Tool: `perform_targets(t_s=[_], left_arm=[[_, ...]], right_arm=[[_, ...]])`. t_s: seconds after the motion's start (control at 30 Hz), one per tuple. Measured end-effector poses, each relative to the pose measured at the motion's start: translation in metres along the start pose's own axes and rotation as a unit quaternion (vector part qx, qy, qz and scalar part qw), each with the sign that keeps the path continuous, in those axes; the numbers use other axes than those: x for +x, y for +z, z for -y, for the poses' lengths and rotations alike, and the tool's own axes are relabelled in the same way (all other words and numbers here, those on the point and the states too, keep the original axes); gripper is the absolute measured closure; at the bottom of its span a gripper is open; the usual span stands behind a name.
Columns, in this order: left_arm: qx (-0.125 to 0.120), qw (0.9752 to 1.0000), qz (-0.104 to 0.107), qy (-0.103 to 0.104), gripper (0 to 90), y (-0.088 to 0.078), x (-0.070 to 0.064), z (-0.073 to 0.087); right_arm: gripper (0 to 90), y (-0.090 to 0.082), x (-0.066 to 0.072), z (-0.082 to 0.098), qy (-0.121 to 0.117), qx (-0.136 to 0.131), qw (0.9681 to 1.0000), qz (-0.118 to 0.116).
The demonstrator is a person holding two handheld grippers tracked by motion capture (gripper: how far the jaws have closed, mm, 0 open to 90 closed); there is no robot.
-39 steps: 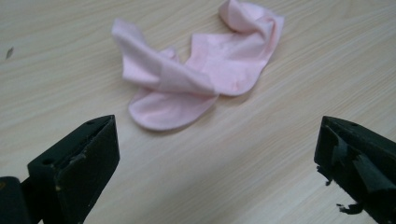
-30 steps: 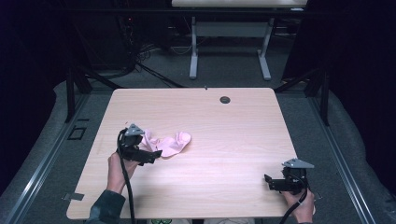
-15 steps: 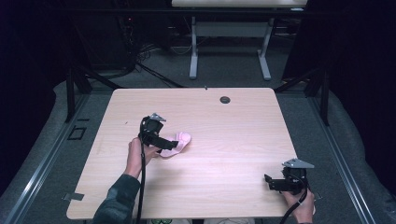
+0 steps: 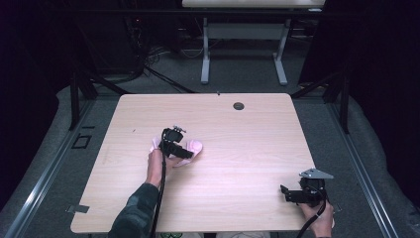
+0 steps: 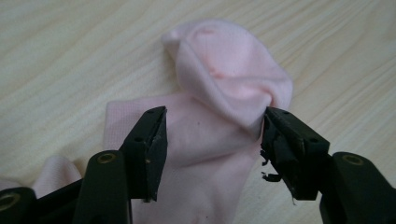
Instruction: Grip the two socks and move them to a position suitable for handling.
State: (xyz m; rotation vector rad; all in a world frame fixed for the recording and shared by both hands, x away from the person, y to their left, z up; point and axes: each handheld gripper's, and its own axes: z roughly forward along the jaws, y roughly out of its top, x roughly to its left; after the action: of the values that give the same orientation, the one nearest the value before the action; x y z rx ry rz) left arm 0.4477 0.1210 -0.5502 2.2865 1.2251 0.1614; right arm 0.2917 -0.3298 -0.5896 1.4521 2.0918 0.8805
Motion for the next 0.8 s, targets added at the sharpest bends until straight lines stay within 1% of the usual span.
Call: perform_targets(t_s=[0.07,0.13,0.23,0.37,0.4,0.43,0.47,0.53,0.57,0.67,0.7,0.77,0.8], left_arm=[[0.008,1.0,0.002,-0.005,45.9,0.005,0.001,0.002],[0.004,0.9999,-0.003,-0.009,49.3,0.006,0.0,0.004],[0.006,0.9999,-0.01,-0.005,54.7,0.006,-0.001,0.004],[0.003,0.9998,-0.019,-0.003,65.4,0.005,0.0,0.007],[-0.003,0.9997,-0.022,-0.007,68.2,0.005,0.0,0.008],[-0.006,0.9996,-0.027,-0.006,71.3,0.005,0.001,0.009],[-0.009,0.9992,-0.038,-0.003,79.2,0.005,0.0,0.01],[-0.009,0.9987,-0.049,0.014,80.7,0.005,-0.002,0.01],[-0.008,0.9985,-0.05,0.019,82.3,0.005,-0.002,0.01],[-0.008,0.9986,-0.047,0.021,83.6,0.005,-0.002,0.01],[-0.009,0.9988,-0.043,0.019,83.7,0.004,-0.001,0.01],[-0.016,0.9994,-0.027,0.014,83.7,0.0,-0.002,0.011],[-0.021,0.9994,-0.023,0.017,83.7,-0.004,-0.003,0.012]], right_arm=[[1.6,0.0,0.0,0.0,-0.001,0.001,1.0,0.0],[1.6,0.0,0.0,0.0,-0.001,0.001,1.0,0.001],[1.7,0.0,0.0,0.0,-0.001,0.001,1.0,0.001],[1.7,0.0,0.0,0.0,0.0,0.0,1.0,0.001],[1.7,0.0,0.0,0.0,0.0,0.0,1.0,0.001],[1.8,0.0,0.0,0.0,0.0,0.0,1.0,0.001],[1.8,0.0,0.0,0.0,0.0,0.0,1.0,0.001],[1.8,0.0,0.0,0.0,0.001,0.0,1.0,0.001],[1.7,0.0,0.0,0.0,0.002,-0.001,1.0,0.001],[1.8,0.0,0.0,0.0,0.003,-0.001,1.0,0.002],[1.9,0.0,0.0,0.0,0.003,-0.001,1.0,0.002],[2.3,0.0,0.0,0.0,0.002,-0.002,1.0,0.001],[2.3,0.0,0.0,0.0,0.002,-0.002,1.0,0.001]])
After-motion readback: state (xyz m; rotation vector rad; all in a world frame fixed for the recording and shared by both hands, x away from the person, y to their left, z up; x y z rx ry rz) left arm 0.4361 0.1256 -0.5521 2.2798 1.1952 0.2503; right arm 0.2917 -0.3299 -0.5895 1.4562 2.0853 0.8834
